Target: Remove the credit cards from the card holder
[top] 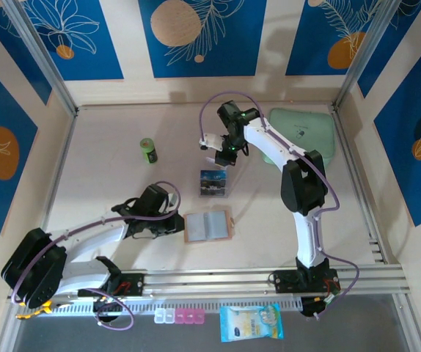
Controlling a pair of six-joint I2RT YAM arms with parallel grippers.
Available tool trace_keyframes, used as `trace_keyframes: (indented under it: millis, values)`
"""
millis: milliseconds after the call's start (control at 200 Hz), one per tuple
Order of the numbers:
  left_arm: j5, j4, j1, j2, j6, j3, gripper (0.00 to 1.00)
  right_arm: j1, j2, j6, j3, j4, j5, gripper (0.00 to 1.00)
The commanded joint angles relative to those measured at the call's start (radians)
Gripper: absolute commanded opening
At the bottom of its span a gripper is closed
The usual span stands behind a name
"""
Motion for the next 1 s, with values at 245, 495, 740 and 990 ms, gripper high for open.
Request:
trace_keyframes:
  millis: [245, 495, 740, 990]
  values:
    - [-0.008, -0.017, 0.017, -0.004, 0.011, 0.002, 0.13, -0.019, -0.045, 0.038, -0.015, 0.06, 0.029, 0.19]
    - [-0.004, -0.015, 0.018, 0.012, 0.011, 0.016, 0.13, -0.007, -0.101, 0.079, -0.093, 0.107, -0.081, 0.29]
    - [0.001, -0.012, 0.018, 0.015, 0.012, 0.015, 0.12, 0.017, -0.113, 0.1, -0.221, 0.184, -0.02, 0.58]
    - [0.001, -0.019, 0.018, 0.011, 0.014, 0.018, 0.12, 0.02, -0.088, 0.131, -0.261, 0.266, 0.109, 0.6]
